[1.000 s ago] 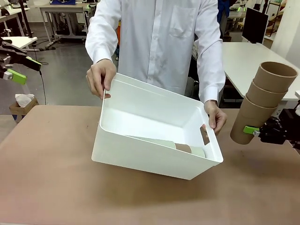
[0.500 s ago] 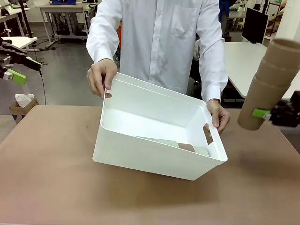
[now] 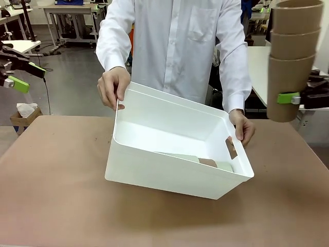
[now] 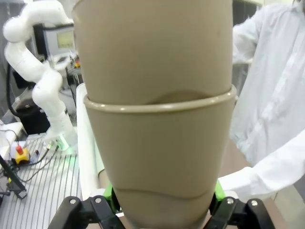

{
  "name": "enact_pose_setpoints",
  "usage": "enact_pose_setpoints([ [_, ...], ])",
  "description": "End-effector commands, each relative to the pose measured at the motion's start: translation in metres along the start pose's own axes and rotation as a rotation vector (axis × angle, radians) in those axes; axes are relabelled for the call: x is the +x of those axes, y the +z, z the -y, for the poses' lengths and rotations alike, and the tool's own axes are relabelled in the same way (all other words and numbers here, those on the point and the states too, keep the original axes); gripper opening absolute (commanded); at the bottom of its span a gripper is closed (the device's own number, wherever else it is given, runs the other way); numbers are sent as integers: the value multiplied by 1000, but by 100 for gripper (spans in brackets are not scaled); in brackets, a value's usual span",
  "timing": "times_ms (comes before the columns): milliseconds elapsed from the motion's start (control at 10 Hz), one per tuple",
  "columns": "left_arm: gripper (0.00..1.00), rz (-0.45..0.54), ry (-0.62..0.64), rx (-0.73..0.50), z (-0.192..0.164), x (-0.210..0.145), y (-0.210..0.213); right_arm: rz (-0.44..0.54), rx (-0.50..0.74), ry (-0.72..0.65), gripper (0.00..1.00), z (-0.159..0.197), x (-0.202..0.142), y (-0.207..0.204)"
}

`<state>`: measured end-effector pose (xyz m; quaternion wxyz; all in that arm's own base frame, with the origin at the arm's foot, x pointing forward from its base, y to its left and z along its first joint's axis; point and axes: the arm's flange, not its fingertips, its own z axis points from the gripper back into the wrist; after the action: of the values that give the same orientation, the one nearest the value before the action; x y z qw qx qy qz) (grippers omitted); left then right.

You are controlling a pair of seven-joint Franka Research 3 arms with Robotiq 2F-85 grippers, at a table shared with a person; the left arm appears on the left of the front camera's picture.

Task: Stack the cups and store them in the basket.
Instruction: Place the stack of Reusable plastic cups into the Pantry Basket.

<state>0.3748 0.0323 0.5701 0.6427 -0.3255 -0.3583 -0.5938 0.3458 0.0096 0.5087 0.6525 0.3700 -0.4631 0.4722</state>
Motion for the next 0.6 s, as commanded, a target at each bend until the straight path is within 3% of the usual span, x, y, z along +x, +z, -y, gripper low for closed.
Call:
enact_pose_setpoints([
  [0,100,11,6,-3,1,3,1,-150,-24,-26,85,-3,29,-27],
  [500,100,11,6,-3,1,3,1,-453,-94,7,85,-18,66,-104],
])
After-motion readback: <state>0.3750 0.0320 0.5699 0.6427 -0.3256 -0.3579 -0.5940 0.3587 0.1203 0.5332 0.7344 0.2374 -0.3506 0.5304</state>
